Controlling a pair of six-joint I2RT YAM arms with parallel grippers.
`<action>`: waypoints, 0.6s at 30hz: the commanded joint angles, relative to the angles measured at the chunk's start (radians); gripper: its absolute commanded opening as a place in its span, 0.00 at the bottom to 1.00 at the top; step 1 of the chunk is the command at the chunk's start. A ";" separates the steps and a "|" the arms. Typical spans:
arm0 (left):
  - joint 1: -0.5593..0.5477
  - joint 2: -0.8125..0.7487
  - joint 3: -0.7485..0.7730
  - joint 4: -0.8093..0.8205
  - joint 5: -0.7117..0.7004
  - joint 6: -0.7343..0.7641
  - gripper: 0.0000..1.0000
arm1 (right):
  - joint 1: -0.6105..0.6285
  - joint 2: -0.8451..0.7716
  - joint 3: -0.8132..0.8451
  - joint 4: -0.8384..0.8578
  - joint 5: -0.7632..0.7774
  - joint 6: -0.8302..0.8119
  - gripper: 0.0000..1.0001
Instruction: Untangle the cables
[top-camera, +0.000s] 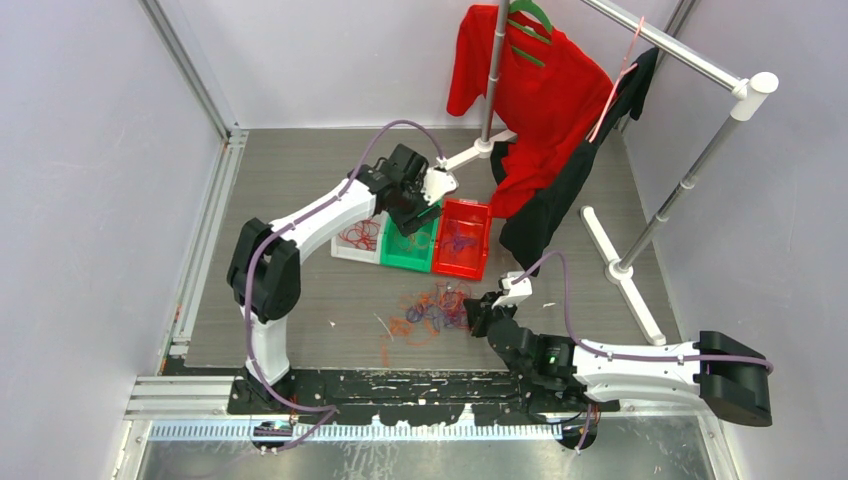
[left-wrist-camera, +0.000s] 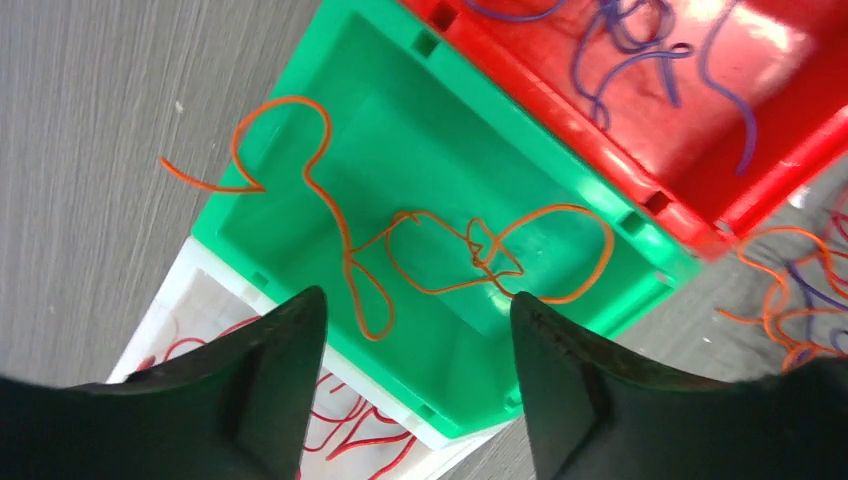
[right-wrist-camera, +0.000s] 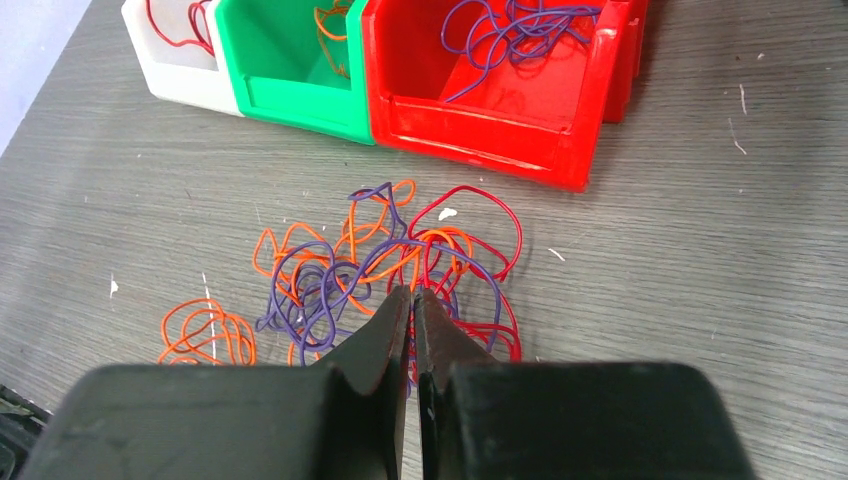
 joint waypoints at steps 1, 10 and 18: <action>0.023 -0.052 0.123 -0.142 0.161 -0.028 0.74 | 0.005 -0.008 0.041 0.017 0.038 0.011 0.11; 0.098 -0.179 0.089 -0.206 0.403 -0.135 0.81 | 0.004 -0.005 0.045 0.034 0.058 -0.005 0.11; 0.110 -0.109 0.077 -0.071 0.373 -0.095 0.62 | 0.004 0.030 0.049 0.040 0.049 0.010 0.11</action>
